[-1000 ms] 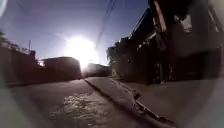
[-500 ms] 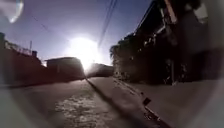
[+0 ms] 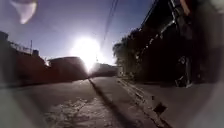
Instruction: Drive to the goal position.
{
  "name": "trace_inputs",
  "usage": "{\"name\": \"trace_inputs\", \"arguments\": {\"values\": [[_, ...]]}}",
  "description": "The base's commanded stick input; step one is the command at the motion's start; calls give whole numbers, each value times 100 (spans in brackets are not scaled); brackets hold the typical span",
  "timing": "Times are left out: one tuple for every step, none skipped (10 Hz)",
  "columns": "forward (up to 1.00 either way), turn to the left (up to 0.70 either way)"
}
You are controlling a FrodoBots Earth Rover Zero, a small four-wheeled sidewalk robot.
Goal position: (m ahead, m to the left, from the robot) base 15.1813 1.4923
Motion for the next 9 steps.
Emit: {"name": "trace_inputs", "arguments": {"values": [[100,0],[100,-2],[100,-2],[100,0],[100,0],[100,0],[100,0],[100,0],[100,0]]}}
